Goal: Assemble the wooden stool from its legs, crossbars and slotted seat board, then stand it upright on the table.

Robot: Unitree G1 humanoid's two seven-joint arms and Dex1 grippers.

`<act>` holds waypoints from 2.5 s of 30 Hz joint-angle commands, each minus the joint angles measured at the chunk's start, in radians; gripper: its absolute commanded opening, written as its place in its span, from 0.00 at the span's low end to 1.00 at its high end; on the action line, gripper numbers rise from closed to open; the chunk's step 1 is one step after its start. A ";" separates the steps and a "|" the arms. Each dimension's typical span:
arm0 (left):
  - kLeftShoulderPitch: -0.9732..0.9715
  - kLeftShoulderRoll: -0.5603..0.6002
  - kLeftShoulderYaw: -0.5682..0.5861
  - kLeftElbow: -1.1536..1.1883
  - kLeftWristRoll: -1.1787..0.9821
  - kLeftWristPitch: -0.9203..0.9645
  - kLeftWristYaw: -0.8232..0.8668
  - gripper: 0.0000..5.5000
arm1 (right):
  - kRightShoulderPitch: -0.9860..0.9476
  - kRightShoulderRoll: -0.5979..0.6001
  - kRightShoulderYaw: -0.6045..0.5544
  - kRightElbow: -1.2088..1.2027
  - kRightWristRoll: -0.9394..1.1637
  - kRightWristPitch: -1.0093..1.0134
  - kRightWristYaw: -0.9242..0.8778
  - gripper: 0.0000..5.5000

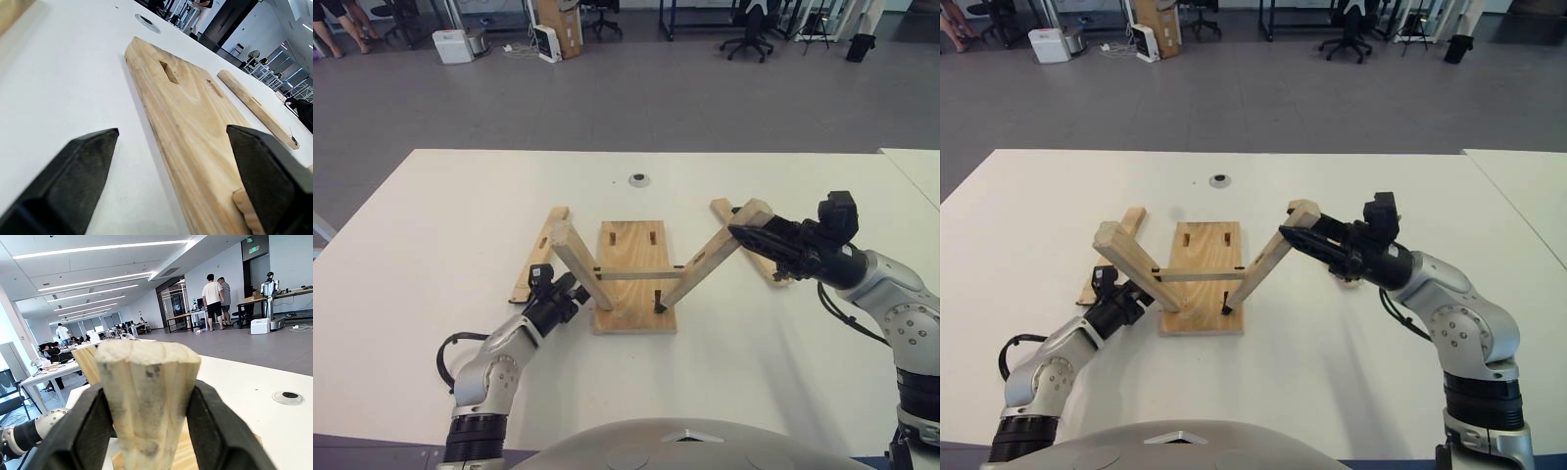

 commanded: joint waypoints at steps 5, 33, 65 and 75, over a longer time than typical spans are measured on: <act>0.038 -0.002 -0.028 0.085 0.062 -0.011 0.005 0.74 | -0.137 -0.063 0.052 0.137 -0.112 -0.042 0.089 0.39; 0.060 -0.014 -0.052 0.177 0.105 -0.092 -0.012 0.74 | -0.134 -0.142 0.143 0.123 -0.158 0.056 0.281 0.38; -0.009 0.088 -0.116 0.351 0.367 -0.200 0.038 0.74 | -0.307 -0.204 0.134 0.429 -0.379 -0.135 0.399 0.38; -0.030 0.080 -0.130 0.372 0.375 -0.215 0.032 0.74 | -0.216 -0.231 0.100 0.187 -0.239 0.048 0.378 0.38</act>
